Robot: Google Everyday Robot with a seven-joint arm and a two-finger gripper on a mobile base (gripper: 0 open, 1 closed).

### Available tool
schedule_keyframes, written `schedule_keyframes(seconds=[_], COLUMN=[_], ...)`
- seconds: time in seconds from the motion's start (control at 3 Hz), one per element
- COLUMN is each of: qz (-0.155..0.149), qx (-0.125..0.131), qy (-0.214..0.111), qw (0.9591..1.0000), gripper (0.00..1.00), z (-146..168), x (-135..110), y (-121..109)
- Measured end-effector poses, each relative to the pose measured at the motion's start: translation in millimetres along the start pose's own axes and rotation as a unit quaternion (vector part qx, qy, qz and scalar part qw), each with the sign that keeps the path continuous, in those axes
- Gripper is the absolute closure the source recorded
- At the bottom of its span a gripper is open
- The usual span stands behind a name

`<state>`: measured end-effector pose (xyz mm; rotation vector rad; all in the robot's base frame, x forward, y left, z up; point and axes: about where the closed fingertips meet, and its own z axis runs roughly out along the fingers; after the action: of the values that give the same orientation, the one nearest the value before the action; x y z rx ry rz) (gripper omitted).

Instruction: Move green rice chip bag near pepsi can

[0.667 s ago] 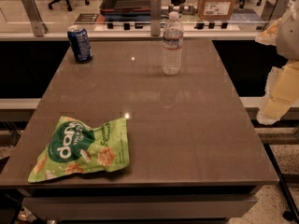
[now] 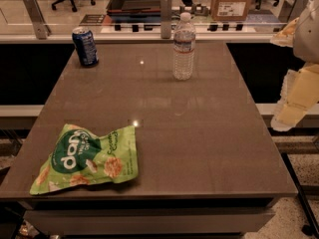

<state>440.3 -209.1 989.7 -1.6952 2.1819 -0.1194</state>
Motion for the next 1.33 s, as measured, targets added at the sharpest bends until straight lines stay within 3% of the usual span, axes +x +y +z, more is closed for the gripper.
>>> schedule_keyframes(seconds=[0.33, 1.0, 1.33], qz=[-0.002, -0.015, -0.027], qx=[-0.025, -0.097, -0.106], qy=[-0.042, -0.14, -0.132], qw=[0.9988, 0.9854, 0.9852], gripper=[0.0, 0.0, 0.0], z=[18.7, 65.8, 77.7], x=[-22.1, -83.9, -122.8], y=[2.7, 29.4, 49.6])
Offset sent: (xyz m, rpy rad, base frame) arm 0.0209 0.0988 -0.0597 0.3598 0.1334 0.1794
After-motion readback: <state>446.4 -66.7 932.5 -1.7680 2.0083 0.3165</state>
